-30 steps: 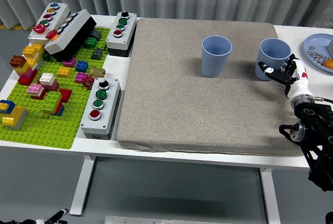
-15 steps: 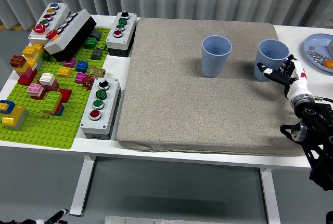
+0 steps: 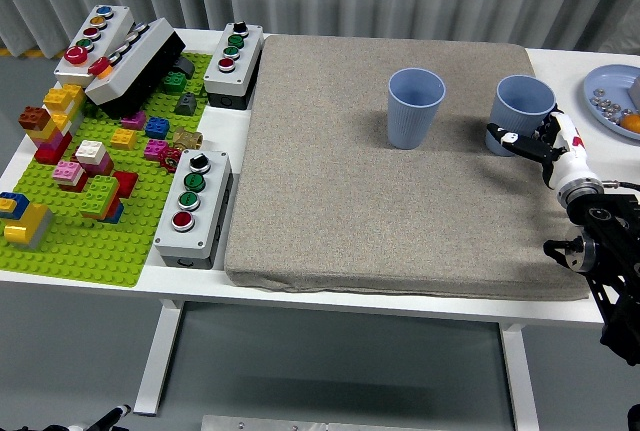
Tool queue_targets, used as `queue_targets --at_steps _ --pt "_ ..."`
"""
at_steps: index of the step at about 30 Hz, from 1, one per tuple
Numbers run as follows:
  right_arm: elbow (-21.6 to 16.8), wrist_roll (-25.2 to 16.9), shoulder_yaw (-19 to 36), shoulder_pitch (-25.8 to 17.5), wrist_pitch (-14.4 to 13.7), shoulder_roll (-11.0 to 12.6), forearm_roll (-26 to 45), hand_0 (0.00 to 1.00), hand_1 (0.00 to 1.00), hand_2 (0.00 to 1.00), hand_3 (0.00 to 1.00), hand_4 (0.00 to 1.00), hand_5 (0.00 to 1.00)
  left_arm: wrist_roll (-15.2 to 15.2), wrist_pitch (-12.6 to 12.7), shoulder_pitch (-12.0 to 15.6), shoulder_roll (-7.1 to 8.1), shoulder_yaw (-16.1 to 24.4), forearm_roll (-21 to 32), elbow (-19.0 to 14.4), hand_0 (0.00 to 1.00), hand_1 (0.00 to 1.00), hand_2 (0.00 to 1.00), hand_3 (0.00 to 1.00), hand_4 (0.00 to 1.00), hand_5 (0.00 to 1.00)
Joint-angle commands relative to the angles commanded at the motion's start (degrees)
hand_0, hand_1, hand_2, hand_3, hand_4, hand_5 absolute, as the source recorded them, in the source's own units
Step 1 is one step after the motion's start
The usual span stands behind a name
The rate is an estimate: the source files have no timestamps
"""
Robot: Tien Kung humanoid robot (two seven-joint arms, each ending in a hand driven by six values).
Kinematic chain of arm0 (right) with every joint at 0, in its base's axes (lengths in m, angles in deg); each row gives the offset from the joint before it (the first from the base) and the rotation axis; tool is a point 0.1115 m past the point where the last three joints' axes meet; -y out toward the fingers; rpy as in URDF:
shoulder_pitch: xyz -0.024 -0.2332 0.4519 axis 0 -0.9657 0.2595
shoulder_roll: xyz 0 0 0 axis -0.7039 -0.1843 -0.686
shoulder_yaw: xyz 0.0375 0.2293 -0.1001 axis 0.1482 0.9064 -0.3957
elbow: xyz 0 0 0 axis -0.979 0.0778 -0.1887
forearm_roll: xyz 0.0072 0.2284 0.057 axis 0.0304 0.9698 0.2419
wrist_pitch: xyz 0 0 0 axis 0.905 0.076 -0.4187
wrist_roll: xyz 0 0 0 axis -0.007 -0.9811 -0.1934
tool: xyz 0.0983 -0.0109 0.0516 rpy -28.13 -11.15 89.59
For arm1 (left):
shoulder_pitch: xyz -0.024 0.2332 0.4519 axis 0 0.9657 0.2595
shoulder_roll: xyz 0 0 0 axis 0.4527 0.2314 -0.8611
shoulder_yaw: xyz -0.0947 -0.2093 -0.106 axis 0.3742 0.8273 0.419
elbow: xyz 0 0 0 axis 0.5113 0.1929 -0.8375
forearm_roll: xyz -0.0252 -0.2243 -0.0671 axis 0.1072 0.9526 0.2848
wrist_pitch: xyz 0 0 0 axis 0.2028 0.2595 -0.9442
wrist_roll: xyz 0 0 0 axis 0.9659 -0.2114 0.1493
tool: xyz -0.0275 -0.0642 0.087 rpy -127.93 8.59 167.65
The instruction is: Pick cup pour cup place
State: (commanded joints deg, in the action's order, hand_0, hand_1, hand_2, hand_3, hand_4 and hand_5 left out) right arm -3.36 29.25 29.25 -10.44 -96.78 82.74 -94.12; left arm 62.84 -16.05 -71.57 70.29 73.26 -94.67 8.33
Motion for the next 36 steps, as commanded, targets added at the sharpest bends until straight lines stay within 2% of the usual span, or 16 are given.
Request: queue_targets --at_steps 10,24,30,32,36 --pt "-1.4 1.6 0.6 -0.5 0.5 0.9 -1.5 0.988 0.967 0.998 0.998 0.896 0.287 0.0 0.0 0.0 -0.06 0.4 -0.2 0.0 0.838 0.844 0.918 0.815 0.638 0.998" --pt "-8.3 2.7 -0.9 -5.8 1.3 5.9 -0.1 0.994 0.964 0.998 0.998 0.889 0.283 0.0 0.1 0.3 -0.17 1.5 -0.7 0.0 0.838 0.844 0.919 0.814 0.638 0.998" --pt "-15.6 3.3 -0.9 -11.0 1.5 9.4 0.4 0.994 0.964 0.998 0.998 0.880 0.282 0.0 0.1 0.6 -0.18 1.9 -0.7 0.0 0.837 0.845 0.918 0.813 0.638 0.998" --pt "-19.6 3.4 -0.5 -13.6 1.4 10.8 0.2 0.993 0.964 0.998 0.998 0.876 0.279 0.0 0.1 0.7 -0.15 2.1 -0.9 0.0 0.835 0.845 0.919 0.813 0.638 0.998" --pt "-25.1 3.9 -0.1 -16.1 1.4 12.4 -0.1 0.993 0.964 0.998 0.998 0.876 0.279 0.0 0.1 0.8 -0.07 2.4 -1.2 0.0 0.835 0.845 0.919 0.813 0.638 0.998"
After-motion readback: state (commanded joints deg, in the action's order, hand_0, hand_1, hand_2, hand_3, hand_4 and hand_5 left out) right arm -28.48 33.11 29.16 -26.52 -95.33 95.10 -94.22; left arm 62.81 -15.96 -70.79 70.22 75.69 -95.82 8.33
